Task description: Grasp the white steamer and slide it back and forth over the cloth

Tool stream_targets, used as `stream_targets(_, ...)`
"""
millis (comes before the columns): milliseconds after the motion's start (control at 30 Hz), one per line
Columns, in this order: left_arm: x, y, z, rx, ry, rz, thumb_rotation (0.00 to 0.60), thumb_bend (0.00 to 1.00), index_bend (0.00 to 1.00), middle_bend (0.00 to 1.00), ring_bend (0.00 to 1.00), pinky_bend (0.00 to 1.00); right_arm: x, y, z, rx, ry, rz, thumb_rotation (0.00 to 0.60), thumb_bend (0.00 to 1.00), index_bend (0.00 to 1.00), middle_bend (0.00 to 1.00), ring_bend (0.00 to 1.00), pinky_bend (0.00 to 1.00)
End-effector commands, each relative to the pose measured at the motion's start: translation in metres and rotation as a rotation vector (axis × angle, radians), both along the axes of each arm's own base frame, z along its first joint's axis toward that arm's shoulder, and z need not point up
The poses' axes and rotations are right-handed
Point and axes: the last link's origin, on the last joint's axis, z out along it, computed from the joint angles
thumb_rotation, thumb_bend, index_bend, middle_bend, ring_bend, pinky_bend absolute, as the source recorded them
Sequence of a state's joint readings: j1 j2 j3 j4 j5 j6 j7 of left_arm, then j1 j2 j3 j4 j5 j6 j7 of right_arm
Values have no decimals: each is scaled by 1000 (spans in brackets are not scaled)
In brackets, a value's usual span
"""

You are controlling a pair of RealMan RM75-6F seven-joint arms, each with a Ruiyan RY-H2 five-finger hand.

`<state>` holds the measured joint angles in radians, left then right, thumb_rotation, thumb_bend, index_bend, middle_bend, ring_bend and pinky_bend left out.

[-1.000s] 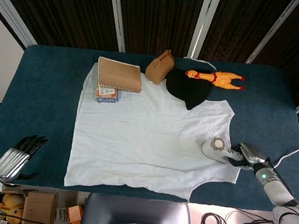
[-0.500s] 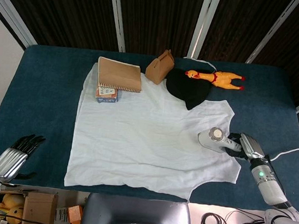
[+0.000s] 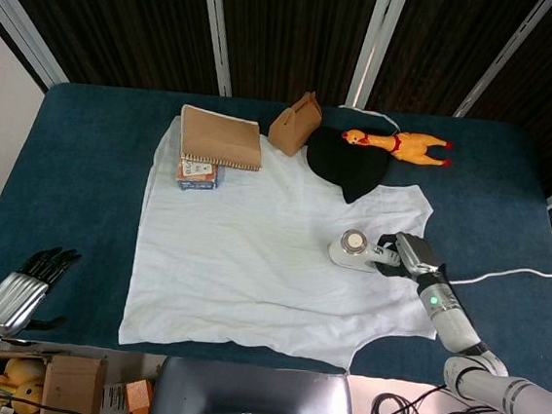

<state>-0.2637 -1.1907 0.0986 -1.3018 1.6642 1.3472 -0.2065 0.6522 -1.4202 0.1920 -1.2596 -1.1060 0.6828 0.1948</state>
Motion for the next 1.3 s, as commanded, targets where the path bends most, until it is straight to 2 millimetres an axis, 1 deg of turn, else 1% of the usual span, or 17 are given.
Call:
stream_targets(33,-1,0,1,3,-1,3,600,22,54,77,17,110,8,4,-12,30,9,17,600,812,1000,1000,1000,1000)
stream_targets(233,-3,0,1,-1,-2,8,600,22,54,77,17,109,9,27,-16,101,-22,4,600,813,1000,1000,1000,1000)
stream_targets(367,-2,0,2,2,-3,4,600,22,54,77,17,110,10,48,-18,169,-18,13,600,813,1000,1000,1000,1000)
stream_targets(500,-1,-1,3,9,-5,0,600,22,54,77,17,109,12,70,-15,211,2,49,600,814,1000,1000,1000,1000)
stream_targets(633,0,-1,2,7,-3,1,600,22,54,77,17,110,11,88,-11,253,14,54,600,814,1000,1000,1000,1000)
stream_targets(800,-1,-1,1,2,-3,4,600,22,54,77,17,109,9,104,-5,286,20,65,600,819,1000,1000,1000,1000)
stream_targets(867,0,-1,1,0,-2,3,600,22,54,77,17,109,9,105,-1,274,18,71,600,819,1000,1000,1000,1000)
stream_targets(967,1,-1,0,-3,-1,1,600,22,54,77,17,109,7,100,3,244,3,62,600,819,1000,1000,1000,1000)
stream_targets(1167,1,-1,-1,-2,-1,3,600,22,54,77,17,109,0,80,16,164,-33,24,600,824,1000,1000,1000,1000)
stream_targets(1300,1,0,-3,-8,2,6,600,22,54,77,17,110,-11,66,18,153,-14,-9,600,824,1000,1000,1000,1000)
